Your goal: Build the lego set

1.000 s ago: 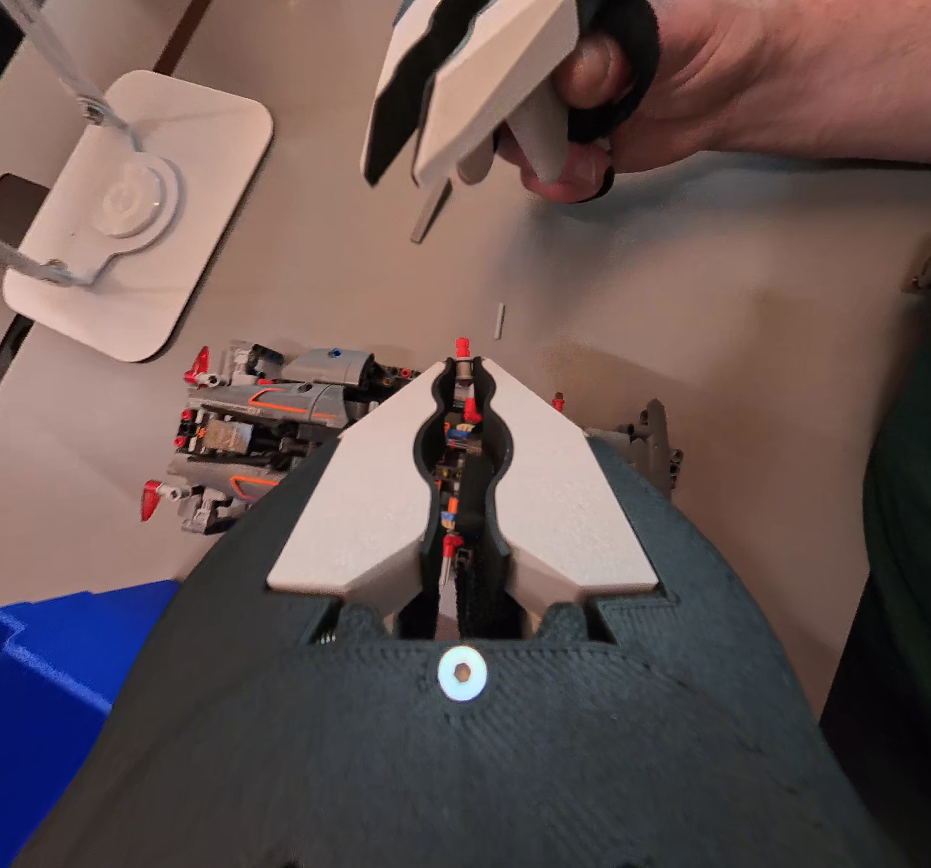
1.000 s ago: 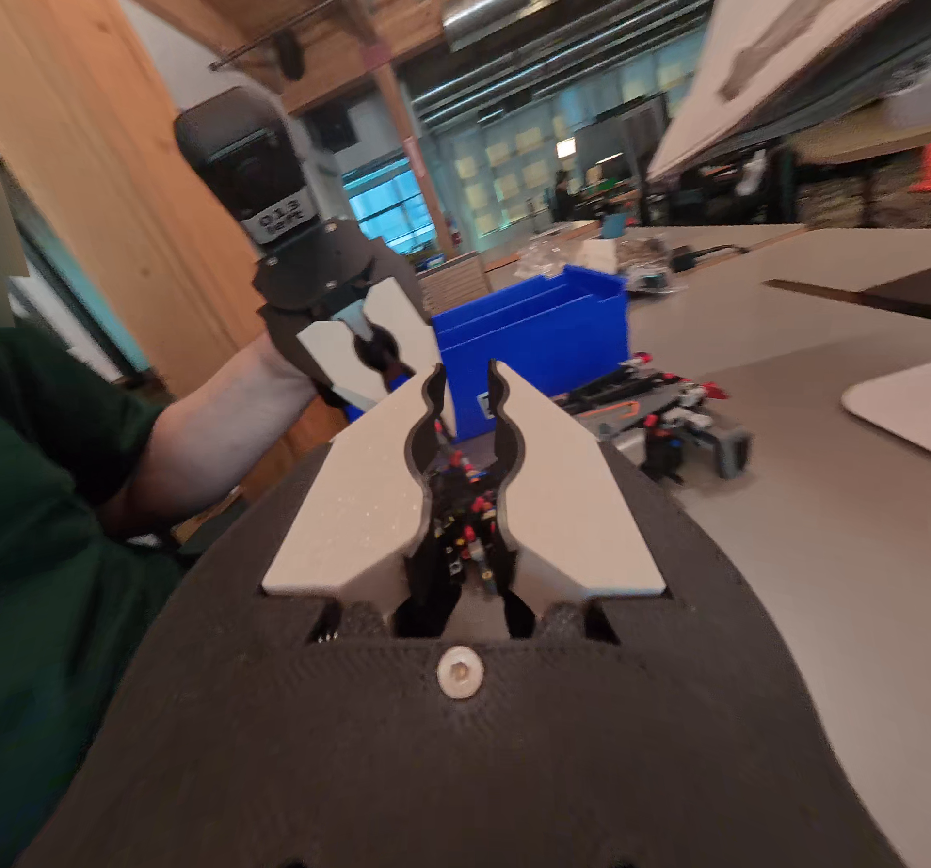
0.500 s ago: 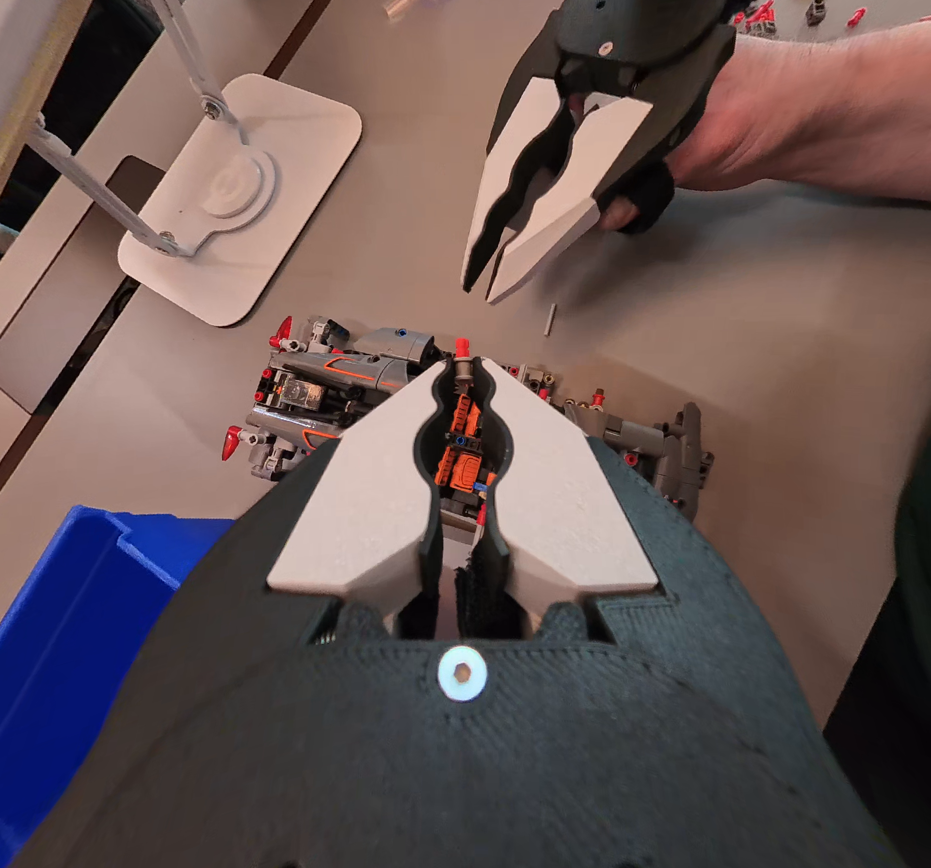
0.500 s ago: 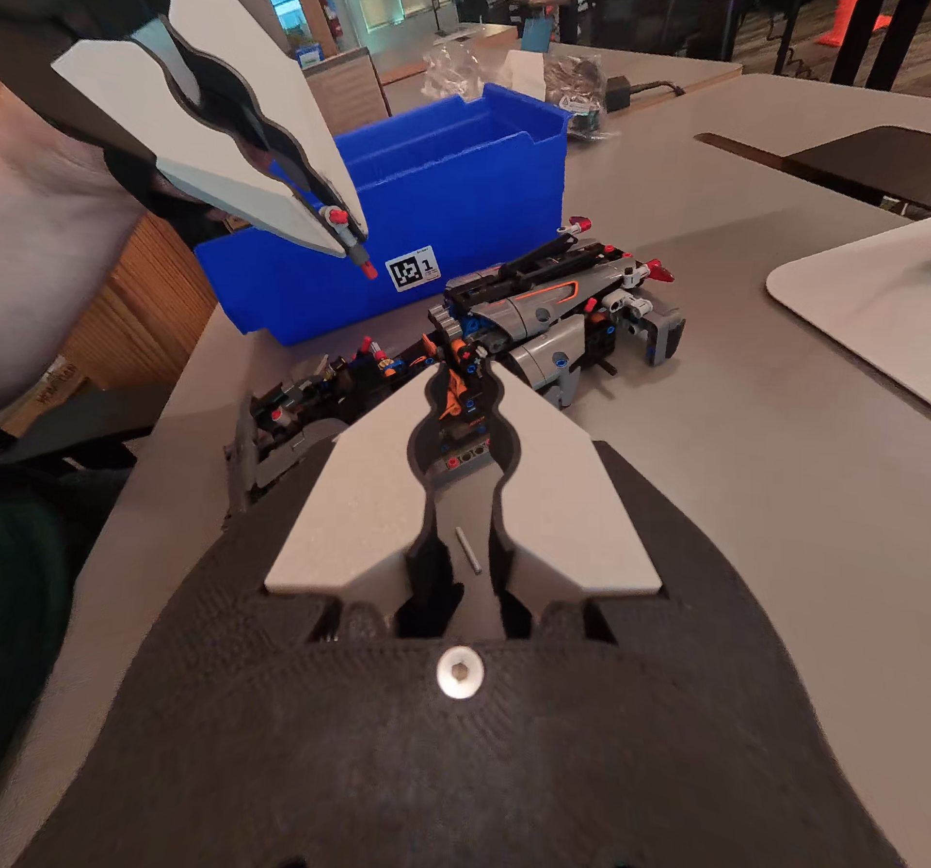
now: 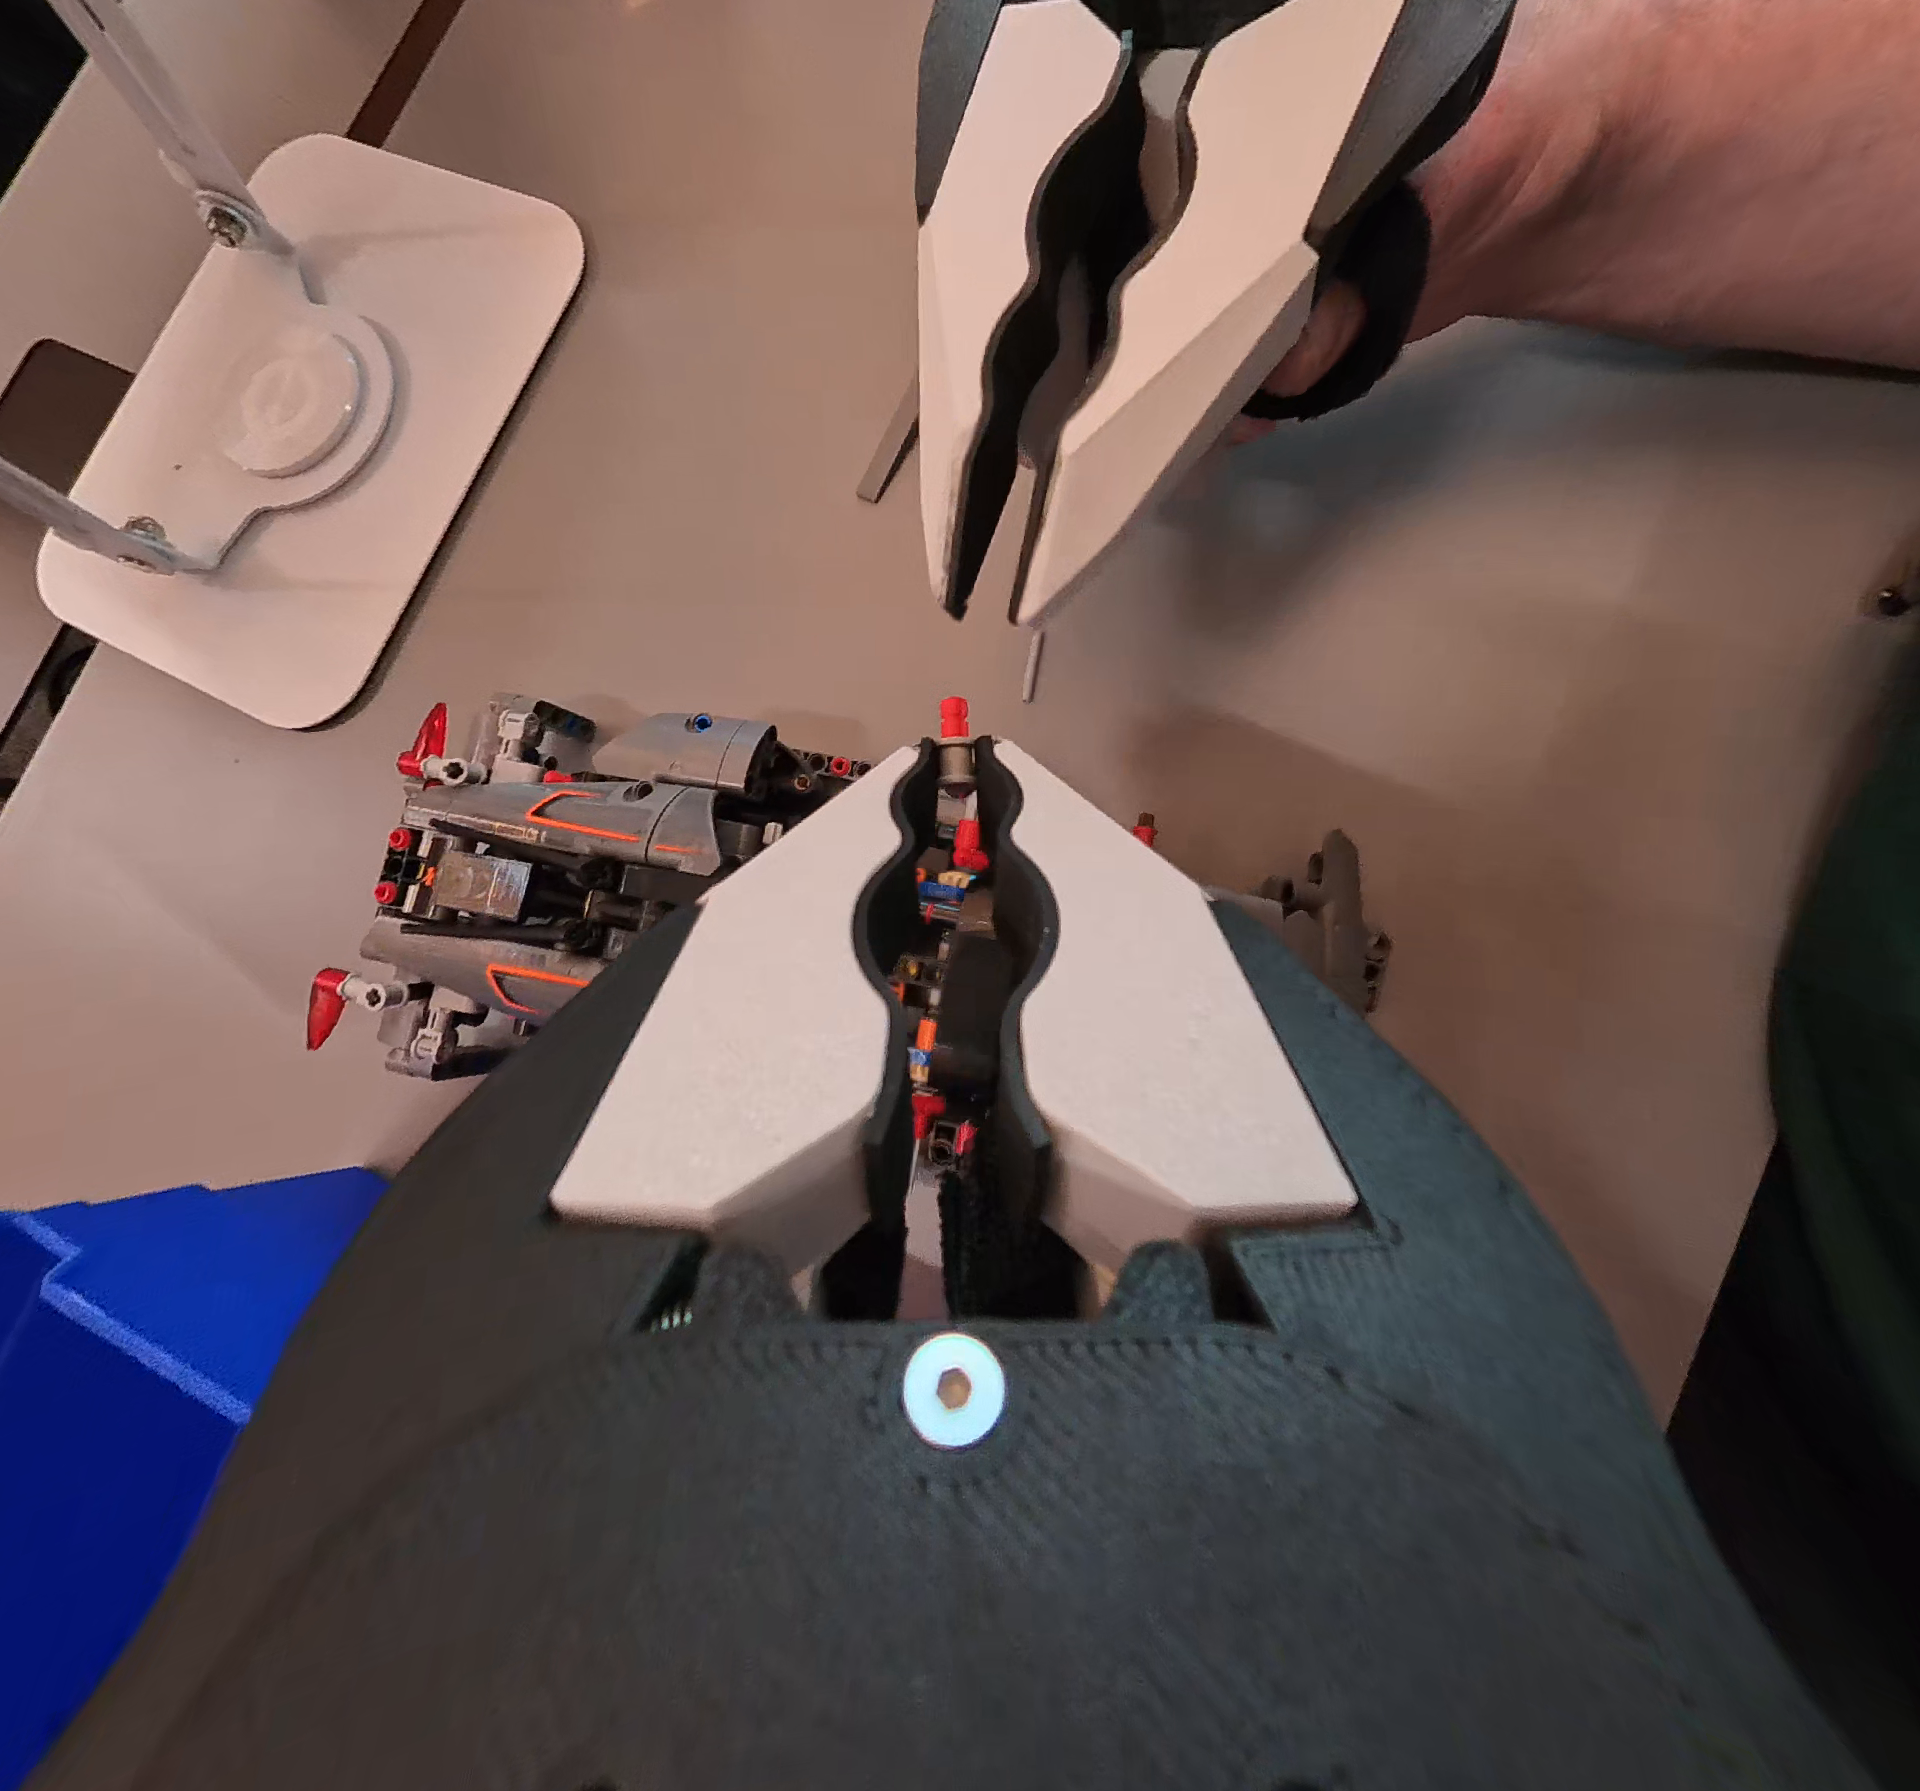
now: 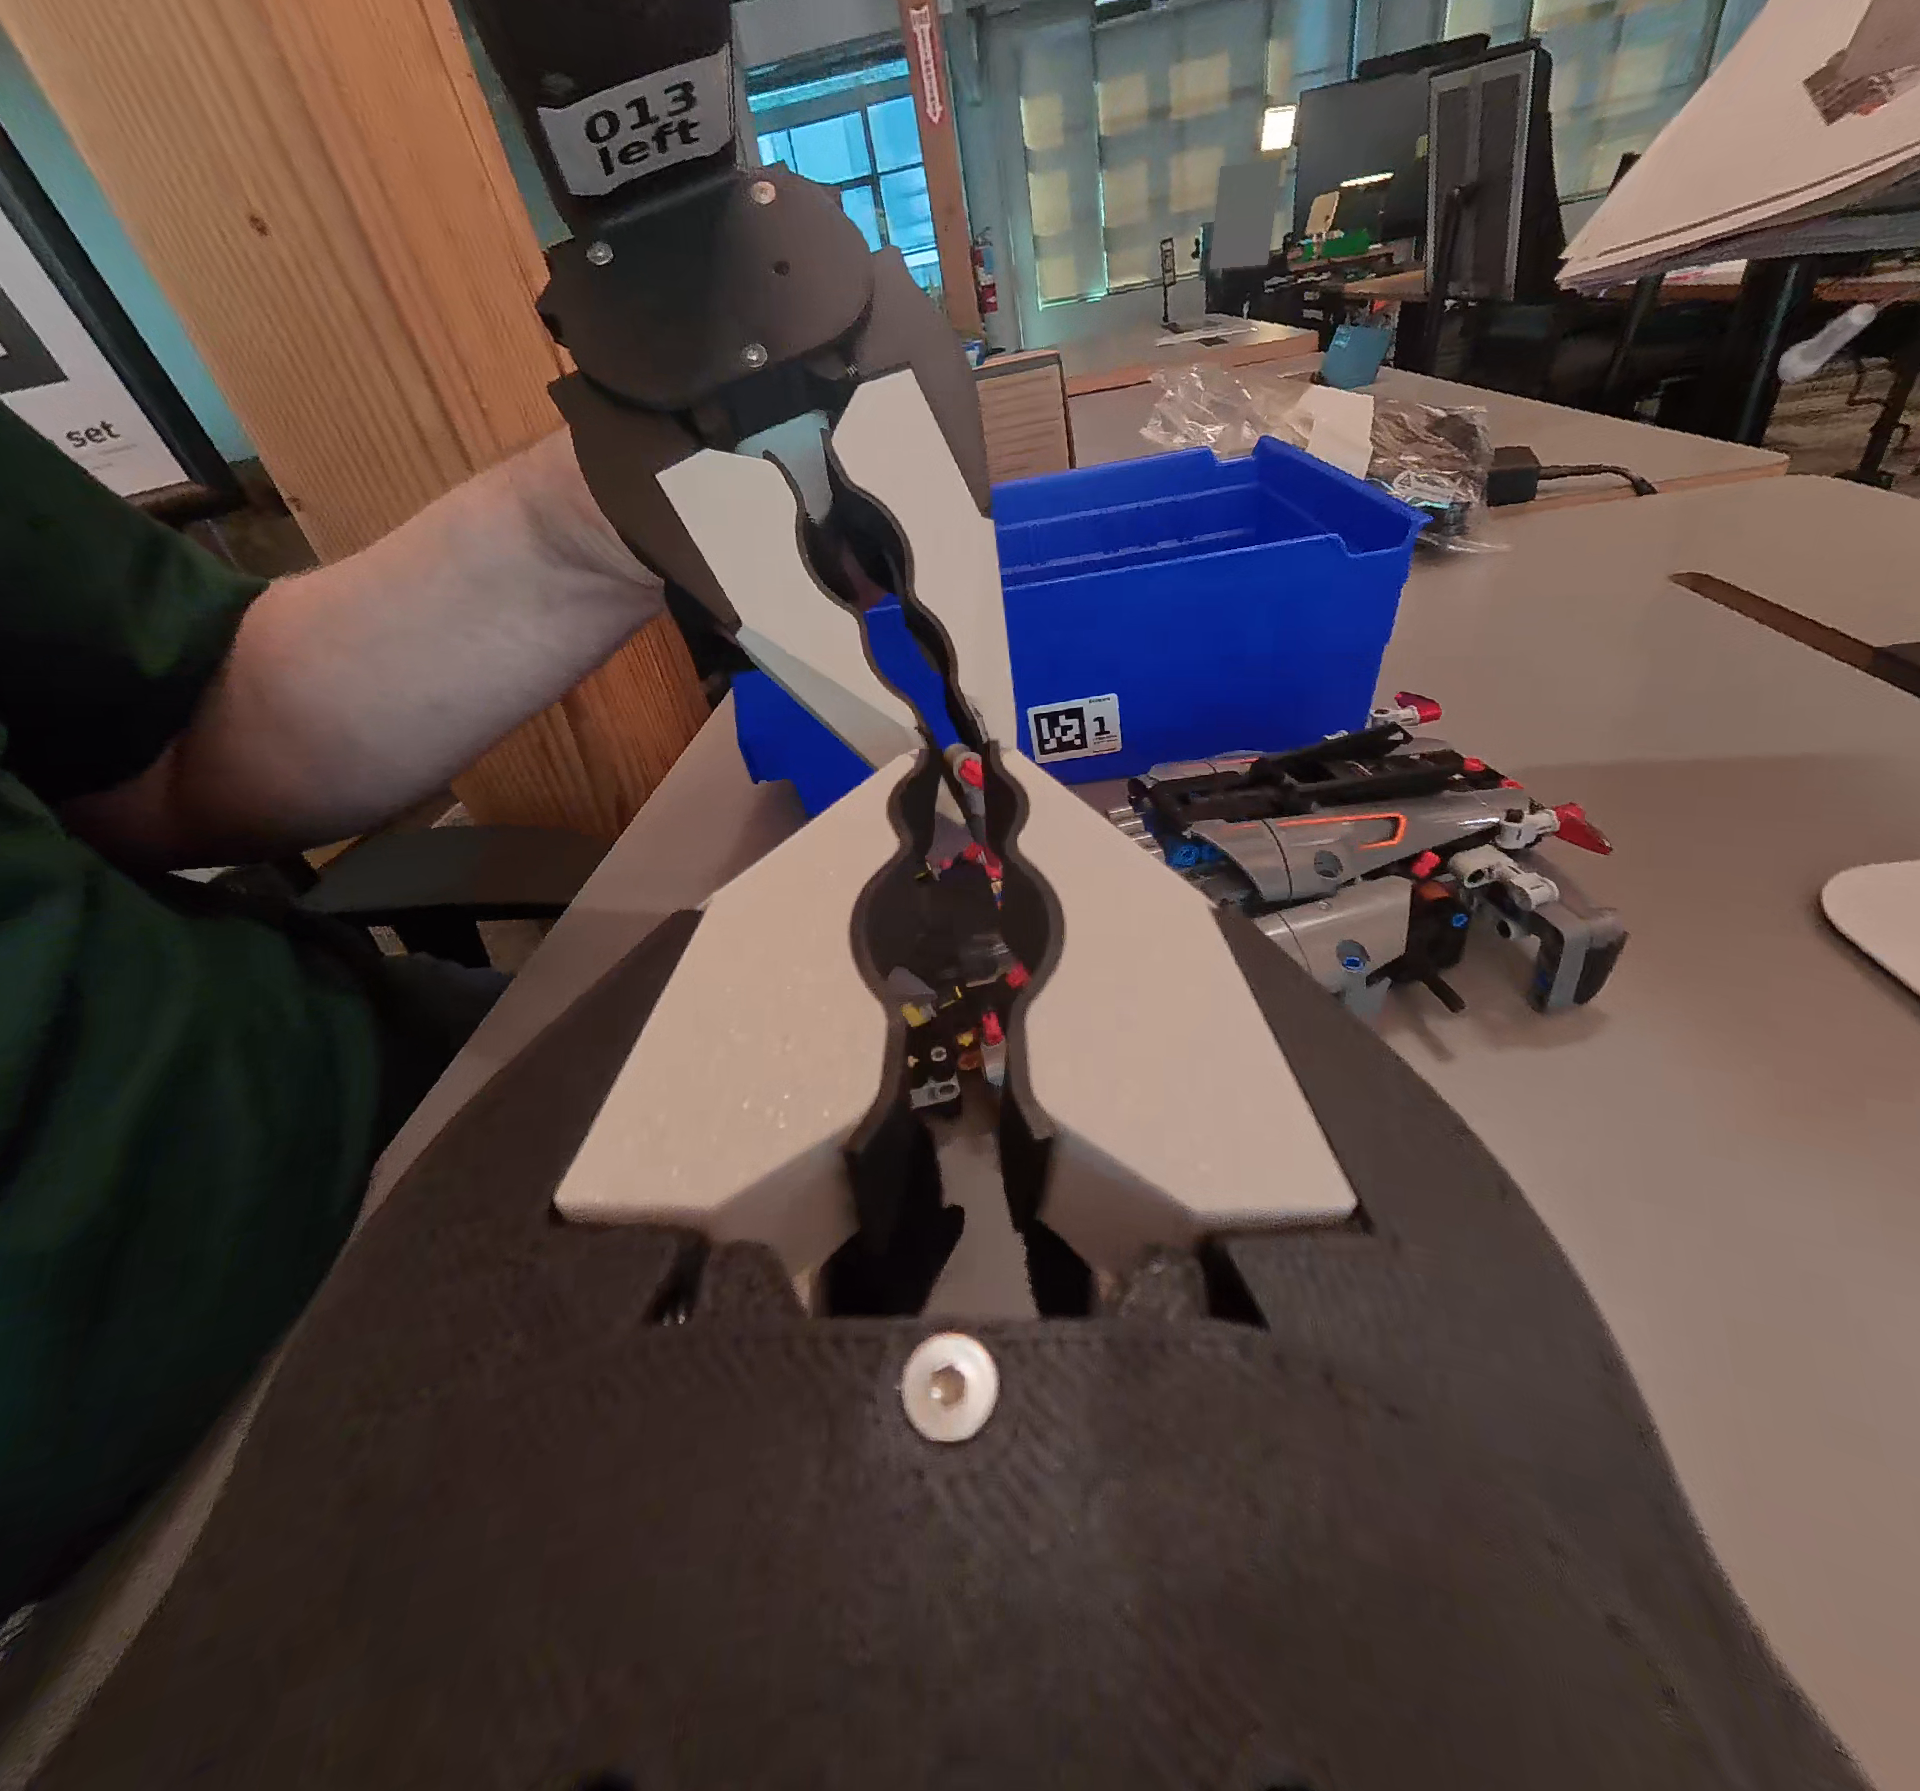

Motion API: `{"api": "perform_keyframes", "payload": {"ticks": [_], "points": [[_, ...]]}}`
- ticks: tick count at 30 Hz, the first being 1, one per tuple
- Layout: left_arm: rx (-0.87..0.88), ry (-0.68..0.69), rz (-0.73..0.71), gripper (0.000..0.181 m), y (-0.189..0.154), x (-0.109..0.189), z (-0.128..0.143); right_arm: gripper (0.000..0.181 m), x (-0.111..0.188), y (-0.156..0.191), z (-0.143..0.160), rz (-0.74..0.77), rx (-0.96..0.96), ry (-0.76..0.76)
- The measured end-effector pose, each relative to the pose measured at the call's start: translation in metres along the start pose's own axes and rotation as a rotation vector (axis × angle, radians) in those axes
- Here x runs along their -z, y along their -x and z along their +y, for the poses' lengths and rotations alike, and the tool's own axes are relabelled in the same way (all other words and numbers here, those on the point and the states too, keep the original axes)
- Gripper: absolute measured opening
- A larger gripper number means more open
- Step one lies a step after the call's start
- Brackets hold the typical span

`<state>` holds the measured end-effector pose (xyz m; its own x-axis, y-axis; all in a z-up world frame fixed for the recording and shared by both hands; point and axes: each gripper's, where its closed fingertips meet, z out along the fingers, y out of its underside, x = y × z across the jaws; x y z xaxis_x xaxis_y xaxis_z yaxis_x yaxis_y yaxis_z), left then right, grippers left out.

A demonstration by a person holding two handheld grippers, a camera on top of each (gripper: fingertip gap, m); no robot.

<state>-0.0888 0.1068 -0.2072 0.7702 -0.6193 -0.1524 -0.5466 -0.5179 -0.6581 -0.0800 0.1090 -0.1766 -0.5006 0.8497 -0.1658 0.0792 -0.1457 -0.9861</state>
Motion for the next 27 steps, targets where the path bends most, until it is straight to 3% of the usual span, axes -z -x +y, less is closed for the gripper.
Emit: {"api": "perform_keyframes", "payload": {"ticks": [11, 27], "points": [[-0.062, 0.027, 0.008, 0.004, -0.01, -0.002, -0.003, 0.005, -0.007, 0.006, 0.012, -0.03, 0.003, 0.072], [-0.057, 0.034, -0.04, 0.004, -0.011, 0.001, -0.006, 0.002, -0.007, 0.008, 0.01, -0.028, 0.001, 0.063]]}}
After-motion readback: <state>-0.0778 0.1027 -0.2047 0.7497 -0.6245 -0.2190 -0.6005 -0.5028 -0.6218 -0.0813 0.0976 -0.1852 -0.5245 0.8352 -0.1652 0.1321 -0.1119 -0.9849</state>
